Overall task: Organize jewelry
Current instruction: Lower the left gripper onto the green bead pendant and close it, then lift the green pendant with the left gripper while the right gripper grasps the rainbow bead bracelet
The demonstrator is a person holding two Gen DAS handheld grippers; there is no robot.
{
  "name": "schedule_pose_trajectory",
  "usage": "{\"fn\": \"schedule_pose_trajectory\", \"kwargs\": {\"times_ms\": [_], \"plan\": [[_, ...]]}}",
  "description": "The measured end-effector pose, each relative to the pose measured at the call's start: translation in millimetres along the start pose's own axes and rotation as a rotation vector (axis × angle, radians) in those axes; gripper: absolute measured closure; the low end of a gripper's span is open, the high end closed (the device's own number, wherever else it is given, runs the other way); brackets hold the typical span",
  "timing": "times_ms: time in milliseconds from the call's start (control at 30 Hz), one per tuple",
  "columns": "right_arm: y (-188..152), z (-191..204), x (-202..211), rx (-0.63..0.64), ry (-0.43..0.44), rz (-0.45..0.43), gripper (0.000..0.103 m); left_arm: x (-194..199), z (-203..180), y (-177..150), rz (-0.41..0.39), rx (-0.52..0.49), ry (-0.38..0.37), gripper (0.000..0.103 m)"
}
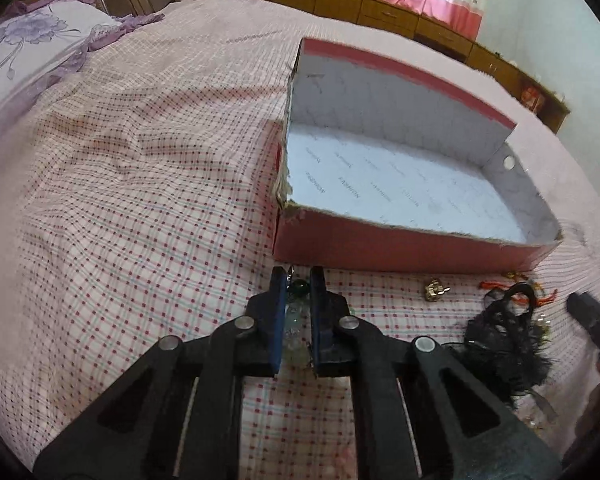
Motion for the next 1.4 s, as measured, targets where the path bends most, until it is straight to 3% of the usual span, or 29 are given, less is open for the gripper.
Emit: {"fn": "schedule_pose_trajectory", "kwargs": {"times_ms": [533,733,833,933,1000,1067,1400], "plan": [[-1,9,-22,0.027,0.017,0.043,0.016,67,18,15,-0.117,0.005,-0.055,0.100],[2,16,-43,0.048,0.015,0.075,0.026,72,13,12,-0.126,-0.006,-0.059,0.100],[4,21,-49,0.066,0.024,0.083,0.035,73,13,10,-0.124,-0.003,-0.065,0.100],[5,28,-50,0.082,0.053,0.080,0.056,77,12,8,-0.128,-0.009,-0.065,0.100],[5,34,-51,0.095,0.061,0.074,0.080,79,11,7,-0.135,-0.013,-0.061,0.100],[2,37,-48,0.098,0.060,0.071,0.093,83,11,6,-0.140,-0.010,-0.064,0.100],[-14,39,-3,0.076,0.125,0.003,0.097,95,7,1,-0.162,-0.011,-0.082,0.100]]}}
Point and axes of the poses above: each gripper's, at about its wrist camera, not at the fingertips, and x roughly against the way its jaws point, z to its left, y to its top, the point moved 4 cm from there along -x, roughly the way its jaws point, and after that the axes turned 7 degrees about z, right-handed, at the moved point
